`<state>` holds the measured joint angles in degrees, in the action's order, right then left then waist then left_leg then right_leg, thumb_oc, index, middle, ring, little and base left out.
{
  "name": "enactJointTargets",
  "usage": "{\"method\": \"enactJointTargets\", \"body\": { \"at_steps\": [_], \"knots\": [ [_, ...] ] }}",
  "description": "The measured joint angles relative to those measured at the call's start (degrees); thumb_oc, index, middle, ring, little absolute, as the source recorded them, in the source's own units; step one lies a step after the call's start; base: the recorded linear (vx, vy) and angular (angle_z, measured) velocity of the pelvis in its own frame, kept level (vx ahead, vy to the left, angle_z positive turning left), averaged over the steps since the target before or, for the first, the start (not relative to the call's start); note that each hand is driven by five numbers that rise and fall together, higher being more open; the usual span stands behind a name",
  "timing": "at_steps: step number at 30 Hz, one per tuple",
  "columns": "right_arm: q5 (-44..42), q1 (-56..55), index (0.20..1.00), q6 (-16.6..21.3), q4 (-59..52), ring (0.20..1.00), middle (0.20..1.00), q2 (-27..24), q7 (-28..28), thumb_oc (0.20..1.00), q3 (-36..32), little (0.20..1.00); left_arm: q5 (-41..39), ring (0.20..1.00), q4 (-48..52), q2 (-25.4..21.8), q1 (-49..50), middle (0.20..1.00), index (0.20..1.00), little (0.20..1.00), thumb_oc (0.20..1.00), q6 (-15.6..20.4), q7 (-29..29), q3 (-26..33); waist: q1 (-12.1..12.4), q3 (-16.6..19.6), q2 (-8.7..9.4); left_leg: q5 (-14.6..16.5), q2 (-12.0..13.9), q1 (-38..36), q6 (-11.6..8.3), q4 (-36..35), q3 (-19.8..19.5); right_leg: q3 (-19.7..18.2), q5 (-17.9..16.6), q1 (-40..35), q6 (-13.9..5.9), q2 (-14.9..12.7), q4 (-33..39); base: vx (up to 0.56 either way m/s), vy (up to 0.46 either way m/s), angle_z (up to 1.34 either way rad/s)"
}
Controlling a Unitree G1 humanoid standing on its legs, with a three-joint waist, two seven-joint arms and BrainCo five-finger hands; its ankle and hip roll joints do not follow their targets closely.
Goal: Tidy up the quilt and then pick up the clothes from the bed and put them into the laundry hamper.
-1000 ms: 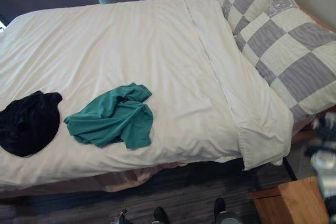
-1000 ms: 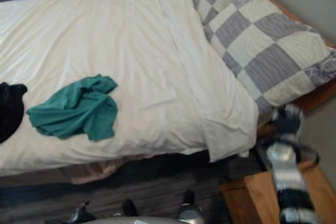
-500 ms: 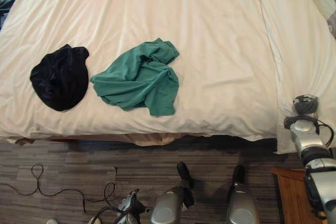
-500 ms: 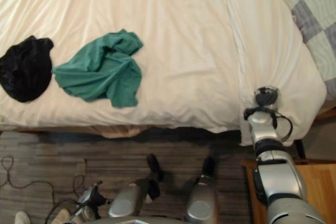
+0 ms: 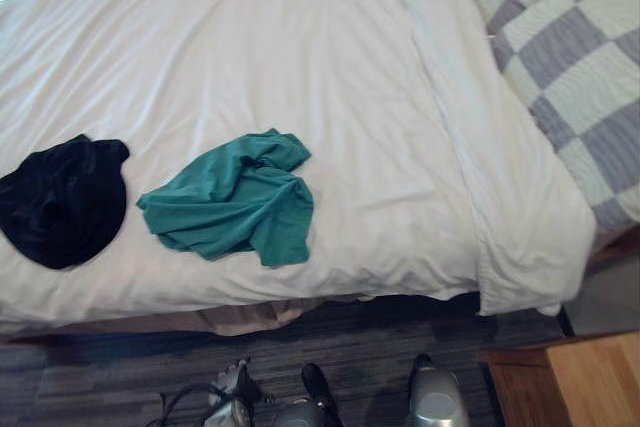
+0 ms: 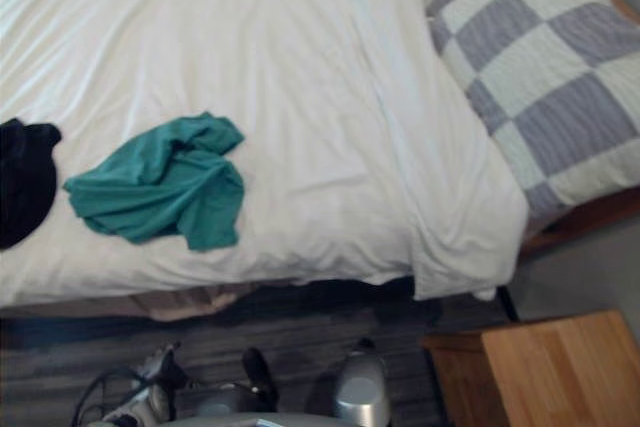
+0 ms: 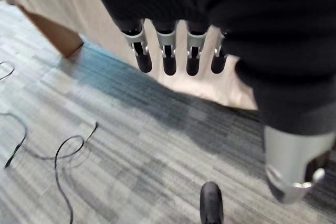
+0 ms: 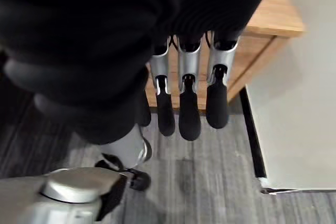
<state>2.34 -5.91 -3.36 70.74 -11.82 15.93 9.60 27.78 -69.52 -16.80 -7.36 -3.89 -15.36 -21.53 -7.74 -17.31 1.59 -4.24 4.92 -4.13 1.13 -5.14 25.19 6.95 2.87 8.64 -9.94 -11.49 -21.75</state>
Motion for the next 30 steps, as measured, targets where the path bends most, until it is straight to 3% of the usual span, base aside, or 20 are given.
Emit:
{"method": "enactJointTargets", "body": {
  "at_steps": [2, 3, 4, 6, 7, 8, 9, 14, 15, 17, 18, 20, 21, 22, 24, 25, 26, 27, 28, 30],
  "knots": [
    [1.2, 0.2, 1.0, -0.3, -1.5, 1.0, 1.0, 0.0, -0.1, 1.0, 1.5, 1.0, -0.1, 1.0, 3.2, -0.7, 0.1, 1.0, 1.0, 1.0, 1.0, 0.5, -0.1, 0.1, 1.1, 0.3, 0.16, -0.7, -0.3, 0.6, -2.35, 0.4, 0.1, 2.0, 1.8, -2.2, 3.08, 2.3, 5.3, -0.11, -0.129, 0.11],
    [2.4, 1.0, 1.0, -0.3, -2.5, 1.0, 1.0, -0.8, -0.1, 1.0, 2.6, 1.0, -0.2, 1.0, 5.6, 0.1, 0.1, 1.0, 1.0, 1.0, 1.0, 1.2, -0.3, 0.1, 1.3, 0.4, -1.49, -0.5, 1.5, 3.1, -3.49, 2.3, -1.9, 1.4, 2.2, -3.7, 5.32, 4.4, 9.6, -0.17, -0.031, 0.5],
    [2.9, 2.4, 1.0, -0.1, -2.8, 1.0, 1.0, -1.3, -0.2, 1.0, 2.8, 1.0, -0.3, 1.0, 6.4, 0.6, 0.2, 1.0, 1.0, 1.0, 1.0, 2.1, -0.5, -0.4, 2.4, 1.1, -2.88, -0.4, 2.3, 4.4, -4.85, 3.4, -2.4, 2.5, 1.7, -3.8, 5.17, 5.8, 11.1, -0.31, 0.031, 0.58],
    [6.9, 8.5, 1.0, 0.3, -2.1, 1.0, 1.0, -3.4, 0.0, 1.0, 6.5, 1.0, -3.2, 1.0, 8.4, 1.8, -0.6, 1.0, 1.0, 1.0, 1.0, 3.5, -0.7, -0.6, 6.5, 0.2, -2.8, -5.5, 3.0, 10.7, -9.73, 10.6, -3.3, 3.1, -0.6, -1.5, 8.23, 3.6, 11.1, -0.18, 0.13, 0.47],
    [9.0, 10.9, 1.0, 0.1, -1.5, 1.0, 1.0, -5.2, 0.1, 1.0, 8.4, 1.0, -5.0, 1.0, 8.4, 3.3, -0.2, 1.0, 1.0, 1.0, 1.0, 3.9, -0.6, -0.6, 6.8, -0.1, -2.22, -8.2, 2.1, 11.8, -14.13, 11.4, -4.9, 5.4, -2.9, -2.4, 9.12, 1.8, 13.1, -0.05, 0.142, 0.61],
    [9.1, 12.1, 1.0, 0.1, -2.3, 1.0, 1.0, -6.2, 0.1, 1.0, 8.2, 1.0, -5.3, 1.0, 8.2, 4.0, 0.5, 1.0, 1.0, 1.0, 1.0, 4.1, -0.6, -0.6, 6.8, -0.3, -1.85, -7.9, 2.7, 11.6, -13.92, 11.7, -5.2, 5.9, -4.1, -3.6, 8.79, 1.4, 14.7, -0.05, 0.261, 0.67],
    [8.9, 13.3, 1.0, 0.1, -3.7, 1.0, 1.0, -6.7, 0.4, 1.0, 6.3, 1.0, -5.6, 1.0, 7.4, 4.4, 1.8, 1.0, 1.0, 1.0, 1.0, 4.5, -0.7, 0.1, 6.5, -0.2, -2.14, -6.2, 3.6, 9.8, -12.11, 11.3, -3.8, 7.1, -4.4, -6.0, 8.67, 1.9, 17.5, -0.01, 0.238, 0.53],
    [8.2, 15.9, 1.0, 1.3, -10.2, 1.0, 1.0, -7.1, 0.4, 1.0, 4.3, 1.0, -9.1, 1.0, 3.4, 5.5, 1.7, 1.0, 1.0, 1.0, 1.0, 3.9, -2.0, 2.1, 5.8, 0.9, -2.61, -3.0, 13.4, 2.5, -13.06, 6.7, -8.8, 7.4, -6.2, -6.8, 6.74, 2.1, 19.7, -0.03, 0.45, 0.16],
    [8.1, 14.9, 1.0, 1.6, -10.2, 1.0, 1.0, -7.1, 0.2, 1.0, 3.6, 1.0, -9.3, 1.0, 3.2, 6.6, 1.0, 1.0, 1.0, 1.0, 1.0, 3.8, -2.3, 1.6, 5.4, 1.4, -3.01, -3.0, 16.8, 1.5, -13.3, 6.0, -8.6, 8.5, -6.2, -6.7, 6.64, 1.8, 19.0, 0.02, 0.604, 0.5],
    [7.2, 11.7, 1.0, 1.7, -9.3, 1.0, 1.0, -7.1, -0.1, 1.0, 1.5, 1.0, -8.9, 1.0, 3.7, 7.9, 0.8, 1.0, 1.0, 1.0, 1.0, 3.8, -2.3, 0.3, 4.7, 2.9, -3.56, -2.9, 21.9, 1.3, -13.29, 6.0, -4.8, 10.2, -6.1, -6.7, 5.43, 0.7, 18.4, 0.22, 0.834, 0.7],
    [6.4, 10.7, 1.0, 2.1, -8.7, 1.0, 1.0, -7.2, 0.0, 1.0, 0.8, 1.0, -8.0, 1.0, 3.4, 7.9, 0.2, 1.0, 1.0, 1.0, 1.0, 3.9, -1.9, -1.9, 4.5, 3.9, -3.76, -2.1, 22.3, 1.0, -14.32, 5.8, -1.5, 11.7, -6.6, -7.8, 3.46, -0.6, 18.7, 0.23, 0.804, 0.87],
    [6.3, 6.8, 1.0, 1.6, -7.0, 1.0, 1.0, -8.1, -0.6, 1.0, -0.2, 1.0, -4.0, 1.0, 3.7, 8.1, 0.9, 1.0, 1.0, 1.0, 1.0, 3.9, -0.5, -4.4, 3.5, 6.6, -4.71, -3.3, 19.4, 0.8, -12.33, 3.7, -1.6, 14.0, -8.0, -9.4, 0.73, -4.1, 18.5, 0.03, 0.511, 0.74],
    [6.4, 5.2, 1.0, 1.5, -5.9, 1.0, 1.0, -8.9, -0.8, 1.0, -0.4, 1.0, -2.9, 1.0, 3.5, 7.9, 0.9, 1.0, 1.0, 1.0, 1.0, 3.8, -0.1, -4.8, 3.3, 7.2, -4.04, -5.9, 17.6, -0.1, -15.95, 3.3, -2.2, 13.4, -8.5, -9.3, -0.8, -5.8, 17.7, 0.04, 0.461, 0.46],
    [6.3, 4.2, 1.0, 1.1, -4.9, 1.0, 1.0, -5.5, -1.3, 1.0, 0.1, 1.0, -2.7, 1.0, 3.0, 5.2, 0.8, 1.0, 1.0, 1.0, 1.0, 3.2, 0.0, -3.1, 3.3, 7.7, 0.75, -5.3, 12.1, 0.0, -13.25, 3.9, -2.1, 12.8, -9.6, -8.6, -0.32, -11.5, 15.7, 0.05, 0.351, 0.34],
    [6.2, 3.4, 1.0, 0.7, -4.6, 1.0, 1.0, -1.3, -1.6, 1.0, -0.1, 1.0, -2.9, 1.0, 2.0, 2.0, 1.5, 1.0, 1.0, 1.0, 1.0, 2.6, 0.0, -0.7, 3.9, 8.0, 3.51, -3.7, 8.3, -1.1, -10.99, 2.8, -0.8, 12.4, -14.3, -5.7, 1.22, -16.2, 11.2, 0.08, 0.513, 0.04],
    [5.6, 2.4, 1.0, 0.6, -4.5, 1.0, 1.0, -0.2, 0.1, 1.0, -1.4, 1.0, -3.0, 1.0, 0.5, 0.6, 1.9, 1.0, 1.0, 1.0, 1.0, 1.7, 0.1, -0.5, 3.0, 7.8, 3.7, -2.9, 6.4, -2.9, -9.01, 1.2, -0.6, 12.2, -16.4, -3.5, 2.13, -16.9, 5.2, 0.12, 0.668, -0.25],
    [5.4, 2.8, 1.0, 0.8, -5.0, 1.0, 1.0, -0.9, 0.0, 1.0, -2.0, 1.0, -2.9, 1.0, -1.2, -0.6, 2.6, 1.0, 1.0, 1.0, 1.0, 1.3, 0.2, -0.6, 3.1, 7.6, 2.09, -2.4, 7.7, -3.8, -8.18, 0.1, 0.2, 10.2, -11.0, 0.0, 0.28, -15.2, -0.1, 0.09, 0.307, -0.19],
    [5.3, 3.0, 1.0, 0.9, -4.6, 1.0, 1.0, -1.1, -0.2, 1.0, -1.9, 1.0, -2.9, 1.0, -1.7, -1.2, 2.9, 1.0, 1.0, 1.0, 1.0, 0.8, 0.2, -0.5, 3.3, 7.7, 1.07, -1.9, 8.7, -3.6, -8.18, 0.0, 0.9, 9.2, -8.4, 1.4, -0.49, -13.4, -1.4, 0.17, 0.371, -0.17],
    [4.8, 2.9, 1.0, 1.0, -4.9, 1.0, 1.0, -1.3, -0.7, 1.0, -0.5, 1.0, -2.9, 1.0, -1.7, -2.0, 3.7, 1.0, 1.0, 1.0, 1.0, 0.4, 0.4, -0.1, 3.3, 7.5, 0.22, -1.3, 9.1, -3.2, -7.31, 0.0, 0.9, 9.2, -3.4, 4.9, -1.96, -9.4, -4.4, 0.19, 0.305, -0.1],
    [4.4, 3.7, 1.0, 1.2, -4.7, 1.0, 1.0, -1.0, -1.3, 1.0, 1.9, 1.0, -2.8, 1.0, -2.7, -1.5, 4.2, 1.0, 1.0, 1.0, 1.0, -0.2, 1.3, 0.0, 3.0, 6.6, -0.48, -1.1, 9.3, -3.2, -6.42, 0.0, 1.2, 9.9, 0.8, 8.3, -0.37, -2.2, -5.7, 0.18, 0.257, 0.02]
  ]
}}
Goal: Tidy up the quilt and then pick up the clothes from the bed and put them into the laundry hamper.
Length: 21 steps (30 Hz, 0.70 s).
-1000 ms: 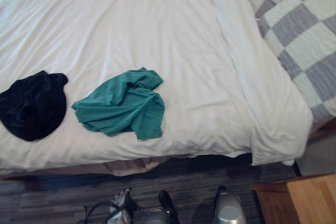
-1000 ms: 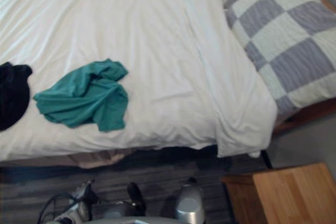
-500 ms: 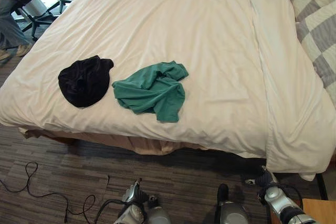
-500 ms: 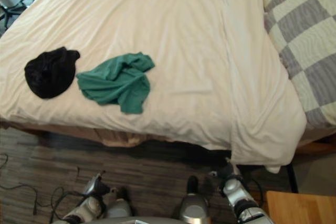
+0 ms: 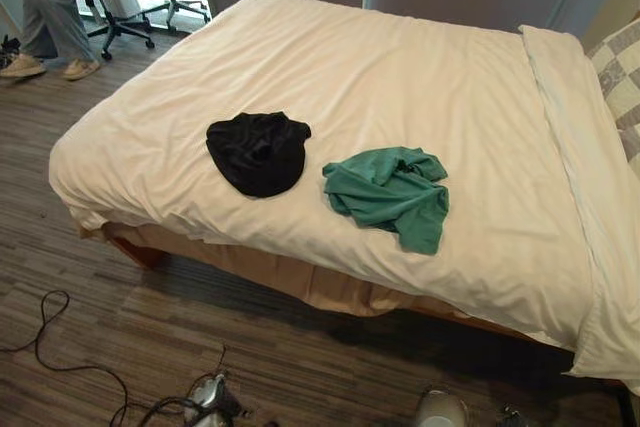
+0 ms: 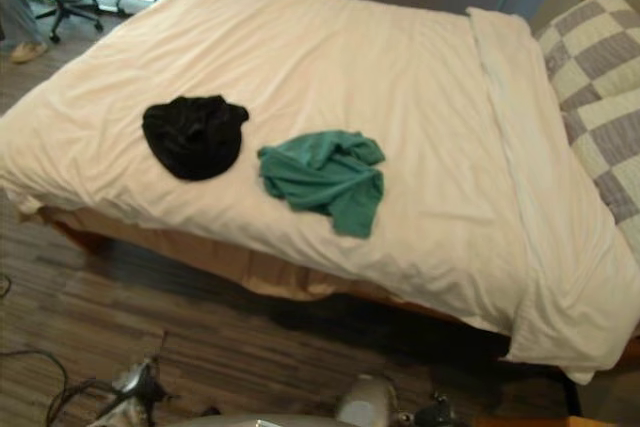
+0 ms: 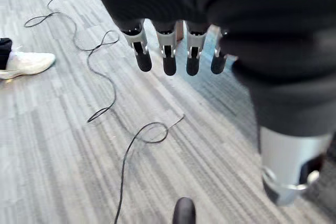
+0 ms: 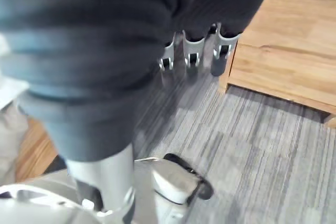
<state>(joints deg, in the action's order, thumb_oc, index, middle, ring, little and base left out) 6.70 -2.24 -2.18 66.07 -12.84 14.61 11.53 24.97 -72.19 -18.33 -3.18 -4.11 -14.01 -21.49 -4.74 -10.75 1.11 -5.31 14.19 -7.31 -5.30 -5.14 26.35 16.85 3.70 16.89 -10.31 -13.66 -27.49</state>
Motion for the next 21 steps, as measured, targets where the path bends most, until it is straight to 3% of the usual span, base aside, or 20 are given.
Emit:
{"method": "enactJointTargets", "body": {
  "at_steps": [1, 2, 3, 4, 5, 6, 7, 8, 9, 10, 11, 13, 14, 15, 16, 17, 19, 20, 21],
  "knots": [
    [0.0, 0.7, 1.0, 0.1, -0.1, 1.0, 1.0, 0.3, -0.5, 1.0, 0.5, 1.0, 0.0, 1.0, -1.2, 0.5, -0.1, 1.0, 1.0, 1.0, 1.0, -0.1, 0.8, 0.7, -1.5, -1.1, -0.2, -0.3, -0.3, 0.3, 0.41, 0.0, -0.1, 1.1, 0.7, -0.2, 1.16, 3.7, 3.1, 0.25, 0.158, 0.32],
    [0.0, 1.1, 1.0, -0.2, 0.3, 1.0, 1.0, 0.3, -0.6, 1.0, 0.5, 1.0, 0.1, 1.0, -0.9, 1.2, 0.0, 1.0, 1.0, 1.0, 1.0, -0.1, 0.9, 1.0, -2.0, -1.9, 0.88, 0.0, -2.0, -0.1, 0.13, 0.0, -0.5, 0.9, 0.7, -0.3, 0.87, 5.2, 6.3, 0.25, 0.156, 0.47],
    [0.0, 1.5, 1.0, -0.5, 0.0, 1.0, 1.0, 0.4, -0.6, 1.0, 0.8, 1.0, 0.1, 1.0, -0.7, 1.4, 0.8, 1.0, 1.0, 1.0, 1.0, 0.1, 1.0, 1.6, -1.7, -2.4, 1.18, 0.8, -3.1, -0.2, -0.84, 0.6, -0.1, 1.9, 1.4, -0.9, 3.61, 5.7, 6.5, 0.22, 0.088, 0.55],
    [0.1, 1.1, 1.0, -0.2, 0.0, 1.0, 1.0, -0.3, -0.7, 1.0, 1.0, 1.0, 0.1, 1.0, -0.5, 2.8, 0.1, 1.0, 1.0, 1.0, 1.0, 0.2, 1.0, 1.6, -3.2, -3.1, 1.51, 1.2, -3.6, -1.0, -0.76, 1.8, -1.8, 3.6, -1.7, -3.0, 11.0, 4.7, 8.0, 0.13, 0.051, 0.41],
    [0.1, 2.3, 1.0, -0.5, -0.5, 1.0, 1.0, -1.2, -0.7, 1.0, 1.8, 1.0, 0.0, 1.0, 0.5, 3.8, 0.6, 1.0, 1.0, 1.0, 1.0, 0.4, 0.8, 1.6, -2.8, -3.8, -0.97, 2.0, -2.7, -0.5, -1.45, 4.1, -1.6, 2.8, -0.1, -3.1, 10.18, 6.0, 7.6, 0.13, 0.036, 0.05],
    [1.7, 5.7, 1.0, -0.4, -0.2, 1.0, 1.0, -1.8, -0.3, 1.0, 2.9, 1.0, -0.1, 1.0, 1.6, 4.2, 0.6, 1.0, 1.0, 1.0, 1.0, 1.2, -0.4, 3.7, -1.3, -5.4, -1.44, 4.0, -0.1, 3.8, -7.2, 15.7, -1.5, 0.6, 0.6, -2.8, 11.2, 6.8, 8.7, 0.05, 0.014, -0.77],
    [2.7, 8.8, 1.0, -0.1, 0.9, 1.0, 1.0, -2.2, 0.0, 1.0, 5.1, 1.0, -0.3, 1.0, 1.6, 3.7, -1.4, 1.0, 1.0, 1.0, 1.0, 1.3, -1.9, 3.0, 0.4, -6.7, -1.83, 2.9, 2.0, 8.0, -8.58, 25.6, 0.1, 0.2, 0.2, -3.1, 11.64, 6.7, 10.8, 0.02, 0.048, -1.05],
    [3.8, 10.2, 1.0, -0.4, 0.0, 1.0, 1.0, -2.8, 0.3, 1.0, 5.6, 1.0, -0.2, 1.0, 1.9, 3.5, -2.3, 1.0, 1.0, 1.0, 1.0, 1.2, -2.4, 3.5, 0.9, -7.2, -2.55, 2.6, 3.0, 10.6, -8.55, 29.2, 0.5, 0.6, -1.0, -4.1, 11.32, 6.6, 13.3, 0.05, 0.174, -0.87],
    [4.7, 11.5, 1.0, 0.1, 0.2, 1.0, 1.0, -4.0, 0.9, 1.0, 6.6, 1.0, -0.2, 1.0, 2.5, 3.4, -3.0, 1.0, 1.0, 1.0, 1.0, 1.0, -2.8, 3.2, 0.8, -8.0, -2.65, -0.6, 3.5, 13.5, -9.43, 32.7, -1.0, 0.4, -1.2, -4.9, 11.26, 6.7, 14.7, 0.08, 0.322, -0.42],
    [4.9, 12.2, 1.0, 0.1, 0.3, 1.0, 1.0, -4.3, 1.3, 1.0, 7.5, 1.0, -0.2, 1.0, 3.5, 3.1, -3.7, 1.0, 1.0, 1.0, 1.0, 0.9, -3.6, 2.4, 0.5, -8.3, -2.75, -1.0, 3.7, 14.9, -9.75, 36.2, -2.2, 0.2, -2.8, -5.8, 12.12, 6.1, 15.3, 0.11, 0.426, -0.14],
    [5.9, 12.5, 1.0, -0.1, 0.9, 1.0, 1.0, -5.2, 1.7, 1.0, 6.3, 1.0, 0.2, 1.0, 8.8, 2.6, -5.0, 1.0, 1.0, 1.0, 1.0, 1.4, -5.3, -1.4, -1.0, -8.4, -3.62, 1.0, 4.0, 14.8, -8.5, 32.2, -2.3, 0.4, -4.9, -8.2, 9.85, 6.2, 19.5, 0.13, 0.536, -0.17],
    [6.3, 12.8, 1.0, -0.1, -0.1, 1.0, 1.0, -5.2, 1.8, 1.0, 6.0, 1.0, 1.0, 1.0, 10.6, 2.5, -5.7, 1.0, 1.0, 1.0, 1.0, 2.3, -6.2, -2.7, -1.5, -8.4, -3.67, 1.6, 3.6, 12.0, -7.66, 21.9, 0.0, 0.3, -5.4, -8.9, 9.69, 6.7, 21.4, 0.17, 0.733, -0.39],
    [6.4, 12.4, 1.0, 0.1, -0.3, 1.0, 1.0, -4.9, 1.7, 1.0, 4.9, 1.0, 1.2, 1.0, 11.3, 3.0, -7.2, 1.0, 1.0, 1.0, 1.0, 2.5, -6.0, -4.2, -3.1, -8.0, -4.3, 1.7, 4.3, 10.0, -7.81, 13.6, -0.1, -0.4, -6.7, -9.5, 8.97, 7.8, 22.9, 0.13, 0.642, -0.42],
    [6.4, 12.1, 1.0, 0.0, -0.3, 1.0, 1.0, -5.0, 1.8, 1.0, 4.6, 1.0, 1.5, 1.0, 11.3, 3.4, -8.0, 1.0, 1.0, 1.0, 1.0, 2.9, -5.9, -5.2, -3.5, -7.6, -4.97, 0.9, 4.4, 7.7, -7.51, 6.4, -0.5, -1.1, -7.0, -10.0, 8.61, 8.7, 23.8, 0.21, 0.817, -0.55],
    [6.4, 11.6, 1.0, -0.3, -0.3, 1.0, 1.0, -5.1, 1.8, 1.0, 4.4, 1.0, 2.8, 1.0, 10.9, 4.2, -10.3, 1.0, 1.0, 1.0, 1.0, 3.8, -5.8, -5.7, -3.6, -7.5, -5.27, -0.8, 5.4, 5.9, -6.66, 0.0, -1.4, -1.6, -6.5, -9.5, 9.44, 9.8, 23.8, 0.2, 0.585, -0.47],
    [6.5, 11.0, 1.0, -0.2, -0.8, 1.0, 1.0, -5.3, 1.8, 1.0, 4.3, 1.0, 2.9, 1.0, 10.9, 4.6, -11.6, 1.0, 1.0, 1.0, 1.0, 4.1, -5.9, -6.6, -3.6, -7.6, -5.02, -1.6, 6.4, 6.2, -6.79, -0.1, -3.3, -3.2, -6.8, -9.4, 8.99, 10.1, 23.9, 0.2, 0.584, -0.57],
    [6.8, 10.7, 1.0, -0.4, -1.0, 1.0, 1.0, -5.7, 1.7, 1.0, 5.2, 1.0, 3.1, 1.0, 10.4, 5.9, -13.6, 1.0, 1.0, 1.0, 1.0, 4.5, -5.7, -9.0, -2.6, -7.4, -4.48, -1.5, 7.0, 4.7, -7.2, 0.0, -11.0, -6.6, -7.8, -9.6, 7.55, 10.0, 24.1, 0.15, 0.372, -0.69],
    [6.8, 10.5, 1.0, -0.3, -1.6, 1.0, 1.0, -6.0, 1.8, 1.0, 4.8, 1.0, 3.4, 1.0, 10.8, 6.4, -13.5, 1.0, 1.0, 1.0, 1.0, 4.8, -5.6, -9.5, -2.9, -7.4, -4.47, -1.5, 7.1, 4.2, -7.16, 0.3, -12.1, -7.7, -7.6, -9.7, 7.91, 9.2, 23.9, 0.21, 0.559, -0.65],
    [6.8, 10.0, 1.0, -0.1, -3.1, 1.0, 1.0, -6.7, 1.8, 1.0, 4.8, 1.0, 3.4, 1.0, 11.5, 7.7, -13.8, 1.0, 1.0, 1.0, 1.0, 5.0, -5.2, -11.4, -2.9, -7.2, -4.75, -1.1, 6.1, 4.0, -7.67, 0.3, -13.6, -8.3, -8.3, -11.0, 6.77, 7.9, 24.8, 0.15, 0.679, -0.31]
  ]
}}
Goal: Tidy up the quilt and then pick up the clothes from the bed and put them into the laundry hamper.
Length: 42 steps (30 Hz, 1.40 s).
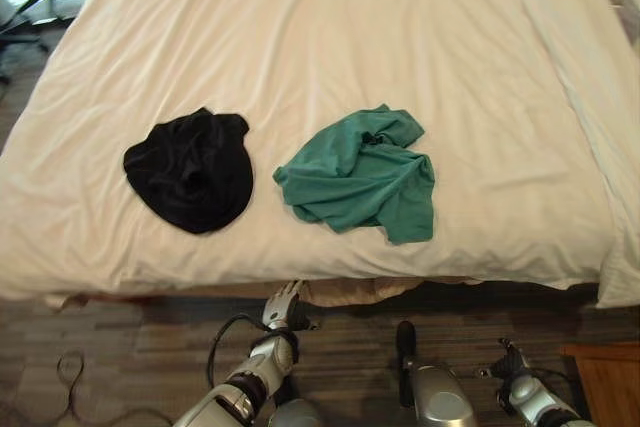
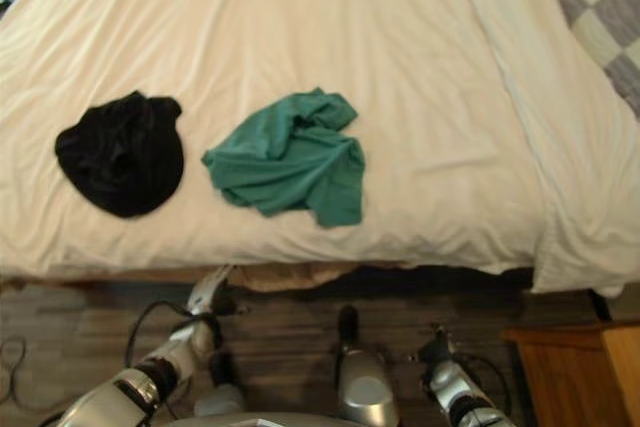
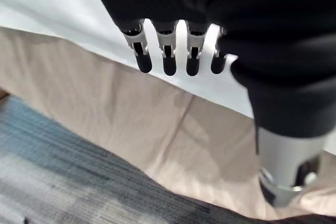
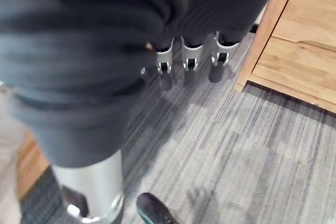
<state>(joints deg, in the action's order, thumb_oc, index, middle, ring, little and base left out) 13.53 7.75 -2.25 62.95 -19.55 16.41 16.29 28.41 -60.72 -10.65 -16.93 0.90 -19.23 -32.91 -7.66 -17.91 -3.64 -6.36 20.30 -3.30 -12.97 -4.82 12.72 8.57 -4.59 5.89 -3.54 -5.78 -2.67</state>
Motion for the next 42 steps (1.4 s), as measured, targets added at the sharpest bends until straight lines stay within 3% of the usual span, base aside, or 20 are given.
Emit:
{"method": "enactJointTargets", "body": {
  "at_steps": [1, 2, 3, 4, 5, 6, 7, 8, 9, 10, 11, 13, 15, 18, 20, 25, 28, 34, 37, 42],
  "knots": [
    [0.0, -0.1, 1.0, 0.0, 0.0, 1.0, 1.0, 0.0, 0.0, 1.0, 0.0, 1.0, 0.0, 1.0, 0.1, 0.2, 0.0, 1.0, 1.0, 1.0, 1.0, 0.0, 0.1, -0.3, 0.0, 0.0, 0.02, 0.2, -0.1, 0.0, -0.19, 0.0, -0.4, 0.0, -0.2, -0.4, -0.31, -0.4, 0.2, 0.07, 0.494, -0.13],
    [0.2, -1.0, 1.0, -0.1, -0.3, 1.0, 1.0, -0.3, -0.2, 1.0, 0.2, 1.0, 1.2, 1.0, 0.2, 2.2, 0.2, 1.0, 1.0, 1.0, 1.0, 0.6, 1.2, -1.0, 0.0, 1.0, -0.78, 1.4, -2.1, 0.2, 3.7, 0.0, 0.4, 0.7, -0.8, -1.5, -2.65, -3.0, -0.1, -0.02, 0.459, -0.23],
    [0.3, -1.1, 1.0, -0.1, -0.6, 1.0, 1.0, -0.1, -0.2, 1.0, 0.7, 1.0, 1.7, 1.0, 0.6, 2.1, 0.6, 1.0, 1.0, 1.0, 1.0, 0.7, 1.5, -1.0, 0.4, 1.1, -0.51, 1.1, -3.5, -0.3, 2.6, 0.0, 0.5, -0.4, -0.8, -1.1, -3.73, -4.7, -1.3, -0.11, 0.401, -0.33],
    [0.4, -1.1, 1.0, -0.2, -1.3, 1.0, 1.0, 1.5, -0.3, 1.0, 1.9, 1.0, 1.7, 1.0, -0.2, 1.0, 0.9, 1.0, 1.0, 1.0, 1.0, 0.3, 1.7, -0.9, 1.0, 1.8, 1.54, 1.4, -6.0, -1.2, 2.93, 0.2, 1.5, -0.6, -0.6, -0.3, -2.91, -7.5, -2.1, -0.07, 0.656, -0.87],
    [2.0, -0.6, 1.0, -0.4, -3.1, 1.0, 1.0, 4.5, -0.6, 1.0, 5.2, 1.0, 1.6, 1.0, -0.3, -1.8, 2.5, 1.0, 1.0, 1.0, 1.0, -0.2, 1.8, 0.5, 3.7, 3.3, 4.52, 3.1, -9.2, -2.4, 5.14, 0.1, 5.7, 6.6, -6.5, 1.8, -3.26, -11.3, -3.6, -0.11, 0.645, -1.23],
    [2.6, -0.6, 1.0, -0.1, -4.3, 1.0, 1.0, 6.1, -1.1, 1.0, 7.2, 1.0, 1.6, 1.0, -0.9, -2.5, 3.5, 1.0, 1.0, 1.0, 1.0, -0.5, 2.0, 1.7, 5.2, 3.3, 5.0, 4.2, -10.2, -4.2, 6.04, 0.1, 8.9, 14.2, -9.3, 2.1, -0.16, -12.0, -3.7, -0.06, 0.527, -1.3],
    [3.9, -1.3, 1.0, 0.5, -6.7, 1.0, 1.0, 7.5, -1.7, 1.0, 7.3, 1.0, 1.5, 1.0, -0.9, -4.2, 6.0, 1.0, 1.0, 1.0, 1.0, -1.2, 2.0, 2.0, 5.0, 4.2, 4.75, 5.5, -12.3, -5.3, 7.67, -0.2, 9.5, 19.2, -9.3, 0.8, -0.14, -12.7, -4.8, -0.09, 0.266, -0.65],
    [4.1, -1.7, 1.0, 1.3, -7.2, 1.0, 1.0, 7.6, -1.9, 1.0, 8.0, 1.0, 1.5, 1.0, -1.2, -4.6, 6.6, 1.0, 1.0, 1.0, 1.0, -1.2, 1.9, 2.6, 4.5, 4.7, 4.22, 5.7, -12.4, -5.7, 7.87, -0.2, 8.9, 17.3, -5.8, 1.1, -1.01, -12.9, -7.1, -0.02, 0.292, 0.17],
    [4.0, -2.1, 1.0, 1.7, -8.7, 1.0, 1.0, 7.5, -2.4, 1.0, 8.0, 1.0, 1.5, 1.0, -1.8, -4.8, 7.8, 1.0, 1.0, 1.0, 1.0, -1.4, 1.7, 5.4, 3.9, 5.3, 3.25, 5.7, -12.6, -5.6, 8.92, 0.1, 7.2, 8.8, 1.1, 2.5, -4.28, -7.7, -12.7, -0.01, 0.195, 0.58],
    [4.0, -2.2, 1.0, 2.0, -9.1, 1.0, 1.0, 7.6, -2.6, 1.0, 8.1, 1.0, 1.5, 1.0, -3.0, -5.4, 8.2, 1.0, 1.0, 1.0, 1.0, -1.4, 1.8, 6.7, 4.1, 5.5, 2.92, 5.7, -12.6, -5.1, 9.4, 0.1, 6.0, 6.4, 3.9, 3.0, -4.57, -5.1, -15.2, -0.01, 0.223, 0.79],
    [4.0, -2.2, 1.0, 2.0, -8.8, 1.0, 1.0, 7.6, -2.7, 1.0, 8.3, 1.0, 1.3, 1.0, -5.5, -5.5, 7.9, 1.0, 1.0, 1.0, 1.0, -1.5, 1.8, 8.6, 4.6, 5.6, 3.18, 5.5, -12.8, -4.8, 9.82, 0.1, 4.9, 3.3, 7.0, 2.8, -3.48, -2.0, -16.3, -0.01, 0.057, 0.78],
    [3.9, -2.6, 1.0, 1.7, -7.0, 1.0, 1.0, 7.1, -2.6, 1.0, 7.0, 1.0, 0.4, 1.0, -6.2, -6.2, 9.6, 1.0, 1.0, 1.0, 1.0, -2.3, 1.9, 9.3, 5.4, 6.3, 4.52, 5.6, -15.6, -4.6, 10.14, 0.1, 3.4, 5.6, 8.0, 0.0, -0.82, -2.1, -10.5, 0.04, 0.028, 0.68],
    [3.2, -2.3, 1.0, 1.7, -4.9, 1.0, 1.0, 6.9, -2.5, 1.0, 5.0, 1.0, -0.9, 1.0, -7.1, -6.9, 12.0, 1.0, 1.0, 1.0, 1.0, -2.6, 1.9, 11.6, 6.2, 6.5, 3.18, 5.6, -15.7, -4.3, 10.26, 0.1, 2.5, 5.5, 6.3, -1.8, -1.12, -1.6, -6.9, 0.07, 0.023, 0.24],
    [-4.5, -2.5, 1.0, 1.7, -1.6, 1.0, 1.0, 7.8, -0.9, 1.0, -7.6, 1.0, -4.7, 1.0, -9.5, -6.7, 19.0, 1.0, 1.0, 1.0, 1.0, -3.3, 1.2, 21.7, 6.1, 7.0, 1.75, 5.7, -16.0, -4.6, 10.27, 0.1, 4.1, 5.1, 2.9, -4.7, -0.95, -1.0, -0.9, 0.11, 0.046, -0.13],
    [-9.8, -4.8, 1.0, 0.5, -1.7, 1.0, 1.0, 5.4, 1.5, 1.0, -10.9, 1.0, -8.3, 1.0, -9.7, -6.4, 20.8, 1.0, 1.0, 1.0, 1.0, -3.7, 0.5, 23.9, 6.1, 7.7, 1.18, 5.7, -16.2, -5.1, 10.27, 0.1, 4.0, 5.0, 2.1, -6.5, -1.22, -0.7, 1.7, 0.09, 0.037, -0.01],
    [-18.9, -13.2, 1.0, 1.2, -17.6, 1.0, 1.0, 2.3, 7.7, 1.0, -22.8, 1.0, -18.1, 1.0, -2.2, -9.6, 23.8, 1.0, 1.0, 1.0, 1.0, -2.6, -6.3, 38.7, 5.8, 7.9, 0.79, 5.9, -16.0, -5.8, 10.3, 0.1, 4.1, 5.2, -0.2, -9.7, -1.42, 0.1, 7.2, 0.06, 0.016, -0.02],
    [-18.0, -19.1, 1.0, 2.3, -32.5, 1.0, 1.0, -0.4, 13.1, 1.0, -28.0, 1.0, -22.7, 1.0, 16.0, -12.9, 27.7, 1.0, 1.0, 1.0, 1.0, -1.6, -12.0, 45.8, 4.8, 8.3, 0.08, 7.2, -15.7, -5.8, 10.14, -0.3, 4.0, 5.4, -0.4, -10.0, -2.0, 0.3, 7.5, 0.03, 0.008, 0.05],
    [-2.9, -19.0, 1.0, 1.9, -45.4, 1.0, 1.0, -9.8, 15.8, 1.0, -28.9, 1.0, -25.0, 1.0, 34.0, -17.2, 26.5, 1.0, 1.0, 1.0, 1.0, 4.2, -17.2, 50.9, 4.4, 9.5, 0.22, 8.0, -16.2, -5.2, 10.51, -0.3, 4.5, 4.6, -0.7, -9.1, -2.29, -0.3, 7.6, 0.01, -0.017, -0.08],
    [2.7, -16.1, 1.0, 1.4, -46.9, 1.0, 1.0, -13.0, 15.8, 1.0, -27.6, 1.0, -26.1, 1.0, 38.7, -17.5, 24.1, 1.0, 1.0, 1.0, 1.0, 4.3, -17.2, 50.8, 4.5, 9.7, 0.72, 7.1, -16.2, -5.1, 10.81, -0.2, 4.5, 4.7, -1.2, -8.9, -2.74, -0.3, 7.6, 0.01, -0.021, 0.02],
    [7.0, -7.4, 1.0, 0.3, -48.5, 1.0, 1.0, -18.4, 13.5, 1.0, -21.5, 1.0, -25.9, 1.0, 42.1, -19.0, 18.4, 1.0, 1.0, 1.0, 1.0, 5.6, -15.3, 44.5, 4.5, 9.4, 0.94, 6.6, -16.4, -4.7, 11.01, 0.1, 5.1, 4.4, -2.2, -7.8, -2.05, -0.3, 7.6, -0.06, -0.007, -0.05]
  ]
}}
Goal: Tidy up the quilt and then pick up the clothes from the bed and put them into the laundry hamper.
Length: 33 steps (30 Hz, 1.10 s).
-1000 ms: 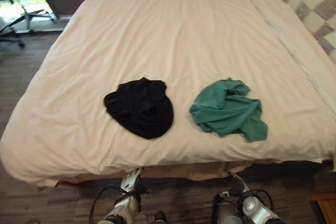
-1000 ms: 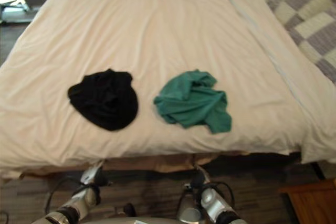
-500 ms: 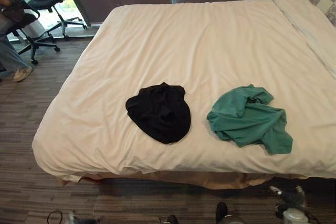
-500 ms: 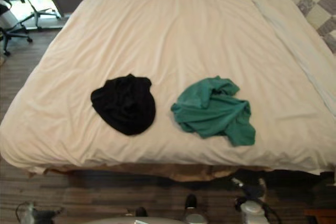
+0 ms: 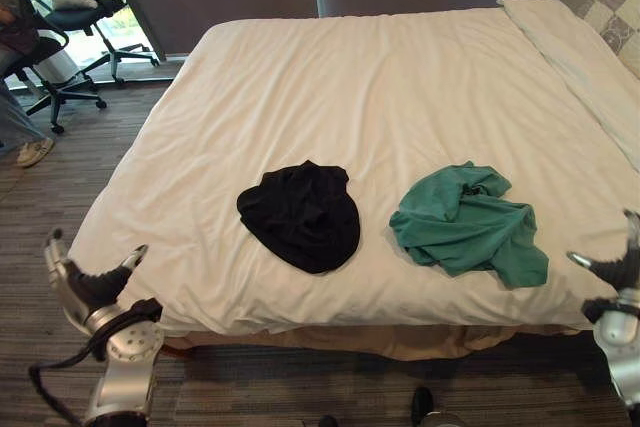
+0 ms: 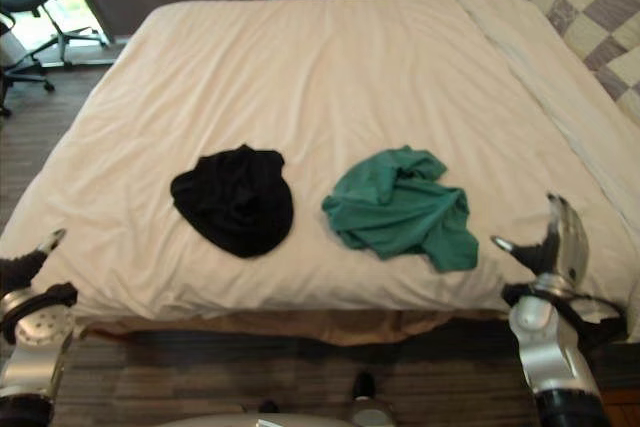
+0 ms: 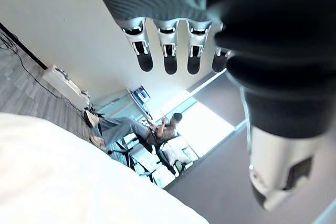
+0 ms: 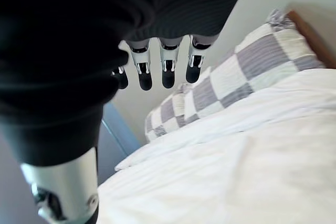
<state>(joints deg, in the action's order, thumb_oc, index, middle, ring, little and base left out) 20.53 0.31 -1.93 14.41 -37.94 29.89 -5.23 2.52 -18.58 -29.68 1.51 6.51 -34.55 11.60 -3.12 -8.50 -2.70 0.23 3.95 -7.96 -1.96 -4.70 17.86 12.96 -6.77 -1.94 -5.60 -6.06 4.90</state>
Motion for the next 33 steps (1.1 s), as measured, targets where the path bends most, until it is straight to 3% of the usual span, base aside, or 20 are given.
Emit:
{"method": "enactJointTargets", "body": {
  "at_steps": [3, 8, 13, 16, 17, 18, 19, 24, 29, 33],
  "knots": [
    [2.1, 7.8, 1.0, -0.3, -1.6, 1.0, 1.0, -3.2, -2.3, 1.0, 6.1, 1.0, 1.1, 1.0, -3.4, -2.5, -5.9, 1.0, 1.0, 1.0, 1.0, -1.2, 2.2, -7.9, 0.1, -1.5, 0.03, -0.5, -0.2, 2.1, 0.15, 0.0, 0.8, -0.9, -0.7, 2.7, 0.05, -0.1, 0.0, -0.13, -0.002, -0.14],
    [4.3, 15.4, 1.0, 0.5, -3.4, 1.0, 1.0, -3.6, -4.1, 1.0, 10.7, 1.0, 6.3, 1.0, -6.9, -3.3, -17.0, 1.0, 1.0, 1.0, 1.0, -4.0, 5.3, -17.0, -0.2, -6.8, -0.21, -1.8, -0.6, 6.8, 0.65, 0.0, 2.2, -2.3, -2.4, 7.9, 0.06, -0.4, 0.0, -0.1, -0.006, -0.13],
    [4.3, 16.8, 1.0, 0.6, -4.8, 1.0, 1.0, -3.4, -4.7, 1.0, 12.6, 1.0, 8.5, 1.0, -7.4, -3.8, -24.7, 1.0, 1.0, 1.0, 1.0, -4.8, 5.7, -20.8, -2.9, -11.4, -1.07, -2.4, -0.9, 10.2, 0.87, 0.0, 4.8, -4.3, -4.2, 12.6, 1.04, -0.2, -0.2, -0.03, 0.017, -0.22],
    [4.2, 16.3, 1.0, 0.7, -4.8, 1.0, 1.0, -3.2, -4.8, 1.0, 13.0, 1.0, 10.3, 1.0, -8.3, -3.9, -28.1, 1.0, 1.0, 1.0, 1.0, -5.3, 5.8, -22.4, -4.2, -12.5, -1.85, -2.4, -0.9, 10.9, 0.87, 0.0, 5.6, -5.1, -4.3, 13.9, 1.09, -0.1, -0.2, -0.02, 0.006, -0.22],
    [4.2, 16.3, 1.0, 0.7, -4.8, 1.0, 1.0, -3.1, -4.8, 1.0, 13.6, 1.0, 11.6, 0.896, -11.0, -3.8, -30.1, 0.896, 0.896, 0.896, 0.896, -5.6, 5.9, -23.8, -4.9, -13.0, -2.12, -2.4, -0.9, 10.8, 0.87, 0.0, 6.3, -5.4, -4.3, 13.9, 1.12, 0.0, -0.2, -0.01, -0.012, -0.17],
    [4.2, 16.3, 1.0, 0.8, -4.8, 1.0, 1.0, -3.1, -4.8, 1.0, 13.7, 1.0, 11.9, 0.523, -12.2, -3.6, -30.8, 0.523, 0.523, 0.523, 0.523, -5.9, 5.9, -24.3, -5.1, -13.1, -2.12, -2.4, -0.8, 10.8, 0.87, 0.0, 6.6, -5.6, -4.3, 14.0, 1.12, 0.0, -0.2, -0.01, -0.032, -0.2],
    [4.2, 16.3, 1.0, 0.8, -4.8, 1.0, 1.0, -3.2, -4.8, 1.0, 14.4, 1.0, 12.3, 0.2, -14.3, -2.3, -31.8, 0.2, 0.2, 0.2, 0.2, -6.5, 6.0, -24.6, -6.2, -13.1, -2.12, -2.4, -0.8, 10.8, 0.86, 0.0, 6.7, -5.9, -4.3, 14.3, 1.12, 0.1, -0.2, 0.0, -0.021, -0.15],
    [4.3, 14.2, 1.0, 0.9, -4.9, 1.0, 1.0, -3.2, -5.0, 1.0, 14.7, 1.0, 12.7, 0.2, -18.5, 7.0, -30.4, 0.2, 0.2, 0.2, 0.2, -6.8, 6.5, -24.7, -7.2, -13.2, -2.17, -2.4, -0.7, 10.2, 0.82, 0.0, 6.2, -5.3, -4.2, 13.3, 1.14, 0.0, -0.3, 0.0, -0.054, 0.03],
    [5.0, 16.0, 1.0, 0.7, -5.1, 1.0, 1.0, -3.5, -6.0, 1.0, 14.7, 1.0, 14.3, 0.2, -17.7, 9.1, -24.2, 0.2, 0.2, 0.2, 0.2, -4.6, 9.1, -24.7, -5.8, -13.2, -2.62, -2.0, -0.6, 8.0, 0.31, -0.4, 3.4, -3.5, -3.5, 10.0, 1.15, -0.2, -0.1, 0.02, -0.065, 0.23],
    [6.6, 21.4, 1.0, 0.6, -5.5, 1.0, 1.0, -4.3, -7.7, 1.0, 16.8, 1.0, 14.5, 0.2, -17.8, 9.6, -16.3, 0.2, 0.2, 0.2, 0.2, -2.3, 10.0, -23.3, -3.2, -13.1, -3.09, -1.6, -0.4, 8.8, -0.25, -0.4, 1.8, -2.3, -3.4, 9.7, 1.13, -0.3, -0.2, -0.01, -0.063, 0.18]
  ]
}}
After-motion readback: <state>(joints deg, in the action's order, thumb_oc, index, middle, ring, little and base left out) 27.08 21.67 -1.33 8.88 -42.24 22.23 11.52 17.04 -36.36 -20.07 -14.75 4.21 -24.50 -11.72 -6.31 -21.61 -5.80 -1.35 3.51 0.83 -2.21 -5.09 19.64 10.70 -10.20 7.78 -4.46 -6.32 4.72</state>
